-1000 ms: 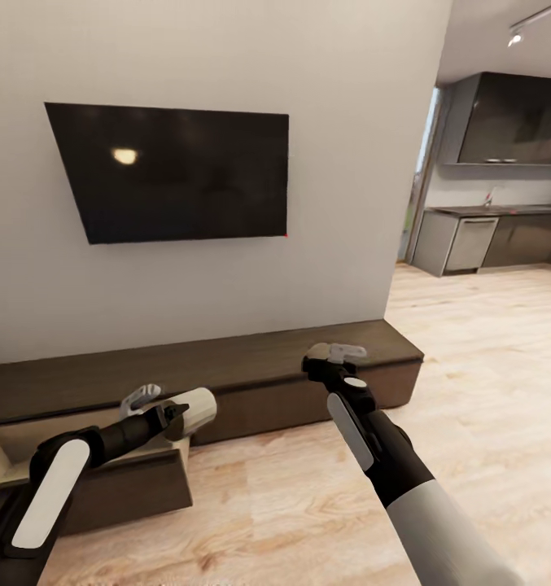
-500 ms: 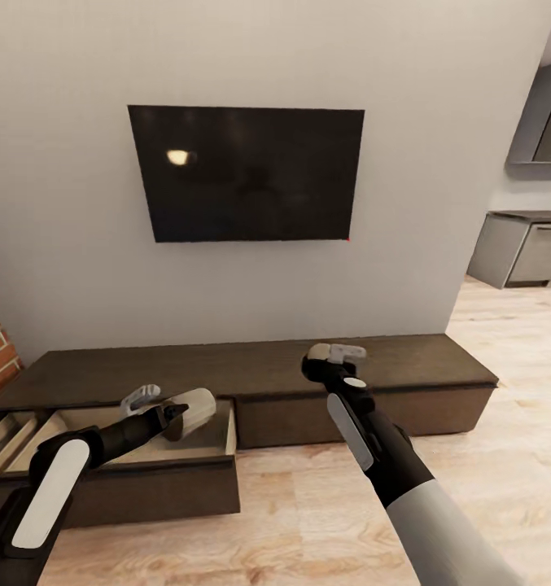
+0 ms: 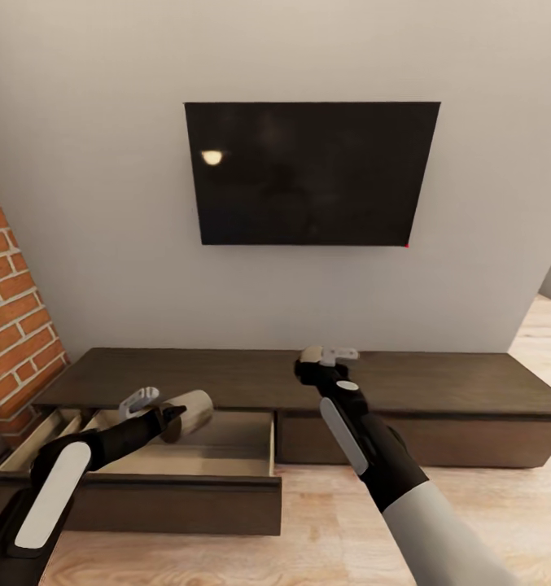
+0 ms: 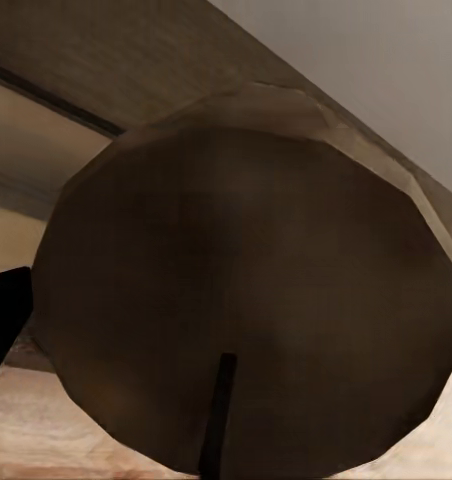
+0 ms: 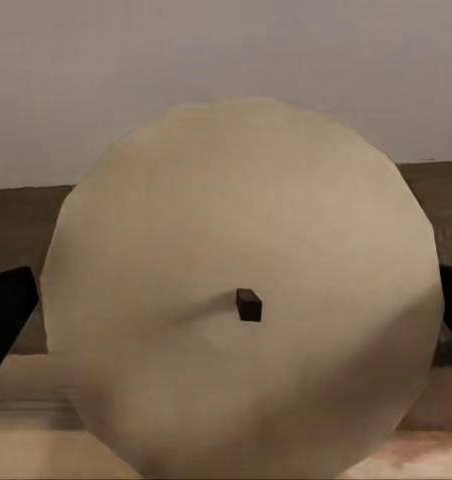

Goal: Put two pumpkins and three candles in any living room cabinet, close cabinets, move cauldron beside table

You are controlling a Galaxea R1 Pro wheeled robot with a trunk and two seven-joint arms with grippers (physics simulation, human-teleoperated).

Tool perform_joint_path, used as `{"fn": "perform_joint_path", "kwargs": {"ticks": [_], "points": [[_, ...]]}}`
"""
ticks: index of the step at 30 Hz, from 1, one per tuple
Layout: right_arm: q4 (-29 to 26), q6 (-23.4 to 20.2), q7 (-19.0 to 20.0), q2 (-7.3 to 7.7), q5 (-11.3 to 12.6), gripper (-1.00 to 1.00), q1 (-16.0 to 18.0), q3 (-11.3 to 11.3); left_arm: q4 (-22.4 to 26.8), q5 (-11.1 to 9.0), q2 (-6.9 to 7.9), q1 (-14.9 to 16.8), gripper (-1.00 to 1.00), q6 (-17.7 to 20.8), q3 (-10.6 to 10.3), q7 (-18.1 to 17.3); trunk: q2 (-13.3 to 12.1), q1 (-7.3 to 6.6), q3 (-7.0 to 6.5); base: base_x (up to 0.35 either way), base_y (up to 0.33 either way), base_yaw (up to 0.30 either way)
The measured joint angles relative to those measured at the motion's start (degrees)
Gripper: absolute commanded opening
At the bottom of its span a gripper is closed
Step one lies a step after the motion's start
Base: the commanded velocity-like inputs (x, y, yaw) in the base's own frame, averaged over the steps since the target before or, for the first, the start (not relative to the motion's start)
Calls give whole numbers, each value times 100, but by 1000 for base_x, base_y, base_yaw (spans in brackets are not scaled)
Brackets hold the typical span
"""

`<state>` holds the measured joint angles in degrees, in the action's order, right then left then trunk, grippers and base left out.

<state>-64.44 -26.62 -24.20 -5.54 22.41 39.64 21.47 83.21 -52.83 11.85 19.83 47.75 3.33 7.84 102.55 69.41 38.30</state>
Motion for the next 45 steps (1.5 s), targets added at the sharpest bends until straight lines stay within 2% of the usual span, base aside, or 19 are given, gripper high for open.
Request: {"fn": "perform_joint_path", "kwargs": {"ticks": [2, 6, 9, 17, 18, 19, 29, 45], "points": [[1, 0, 3, -3, 4, -100, -13, 27, -36, 34, 3, 0, -100, -92, -9, -4, 0, 0, 0, 16, 332, 17], [0, 9, 9, -13, 5, -100, -53, 56, -69, 416, -18, 0, -100, -171, -28, -5, 0, 0, 0, 4, 335, 5], [1, 11, 11, -16, 4, -100, -61, 60, -72, 513, -23, 0, -100, -182, -33, -7, 0, 0, 0, 1, 336, 1], [1, 19, 14, -26, 12, -100, -72, 64, -74, 559, -26, 0, -100, -187, -42, -8, 0, -2, 0, 82, 284, -14], [1, 45, 16, -57, 50, -100, -76, 62, -78, 613, -25, 2, -100, -185, -36, -5, 1, -1, -1, 26, 28, -70], [4, 27, 12, -58, -3, -100, -75, 56, -74, 519, -26, 0, -100, -194, -33, -12, 0, 0, -1, 17, 18, -45], [8, 36, 14, -68, 2, -100, -77, 58, -70, 545, -26, 0, -100, -188, -10, -16, 0, -2, -4, 62, 173, -18], [7, 37, 15, -64, -3, -100, -95, 56, -65, 529, -27, 1, -100, -191, -37, -18, 0, 0, -74, 138, 309, -193]]}}
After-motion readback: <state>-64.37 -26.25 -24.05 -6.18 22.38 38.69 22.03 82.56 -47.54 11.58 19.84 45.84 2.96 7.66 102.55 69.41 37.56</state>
